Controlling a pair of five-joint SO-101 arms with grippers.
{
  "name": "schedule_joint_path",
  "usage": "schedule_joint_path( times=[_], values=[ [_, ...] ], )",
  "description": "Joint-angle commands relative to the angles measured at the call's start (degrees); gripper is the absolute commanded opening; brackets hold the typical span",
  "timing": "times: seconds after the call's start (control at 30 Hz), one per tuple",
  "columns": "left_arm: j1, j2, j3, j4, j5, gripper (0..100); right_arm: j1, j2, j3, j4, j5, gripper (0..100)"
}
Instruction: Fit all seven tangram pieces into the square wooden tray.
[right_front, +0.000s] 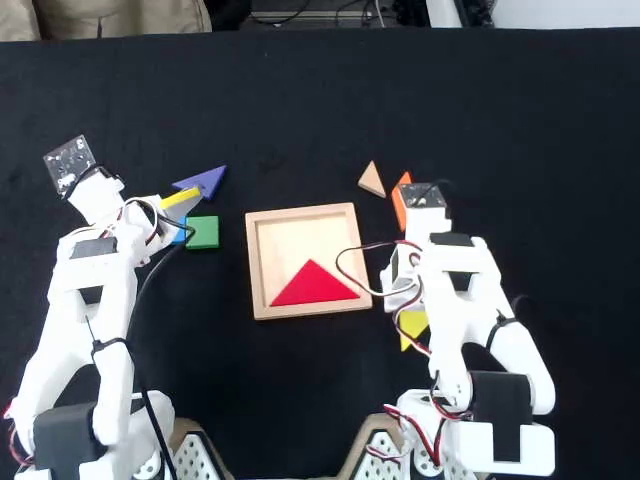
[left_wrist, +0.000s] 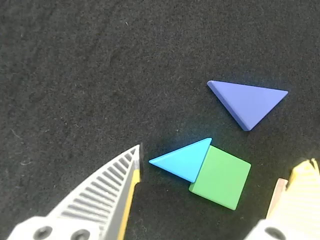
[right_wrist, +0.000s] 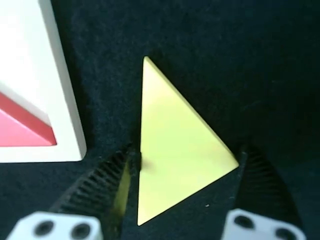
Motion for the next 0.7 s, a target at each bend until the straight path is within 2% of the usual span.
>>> schedule_joint_path(
  times=[0.0, 0.67],
  values=[
    [-0.22, -0.7, -0.22, -0.97, 0.0, 44, 0.44, -0.31, -0.31, -1.14, 0.7, 26.8],
    [-0.22, -0.44, -0.31, -1.05, 0.0, 44, 0.44, -1.98, -6.55, 4.92, 0.7, 26.6]
  ],
)
